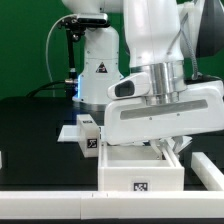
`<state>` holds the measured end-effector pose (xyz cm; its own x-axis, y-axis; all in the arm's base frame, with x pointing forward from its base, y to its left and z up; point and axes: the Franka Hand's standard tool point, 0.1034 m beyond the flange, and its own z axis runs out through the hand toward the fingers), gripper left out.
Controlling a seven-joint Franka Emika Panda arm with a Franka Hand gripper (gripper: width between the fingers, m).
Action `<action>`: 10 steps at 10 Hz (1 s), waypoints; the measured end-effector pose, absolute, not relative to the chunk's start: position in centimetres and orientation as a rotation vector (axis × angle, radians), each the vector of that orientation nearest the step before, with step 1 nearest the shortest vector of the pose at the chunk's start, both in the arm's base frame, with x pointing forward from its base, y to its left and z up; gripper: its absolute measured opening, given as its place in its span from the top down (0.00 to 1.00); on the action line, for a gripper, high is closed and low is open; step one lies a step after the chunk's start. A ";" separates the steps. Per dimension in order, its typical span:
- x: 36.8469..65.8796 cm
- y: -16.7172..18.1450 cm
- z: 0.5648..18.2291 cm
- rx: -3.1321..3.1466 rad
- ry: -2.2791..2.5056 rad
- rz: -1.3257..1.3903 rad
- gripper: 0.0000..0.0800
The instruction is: Assemble cabinet
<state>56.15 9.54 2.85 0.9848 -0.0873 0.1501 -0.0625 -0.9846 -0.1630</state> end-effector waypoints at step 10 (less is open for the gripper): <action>56.6 13.1 2.8 -2.968 0.059 -0.274 0.95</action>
Offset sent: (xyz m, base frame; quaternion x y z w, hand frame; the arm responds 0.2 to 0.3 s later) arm 0.0097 0.0309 0.0024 -0.0031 0.0078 -0.0259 0.9996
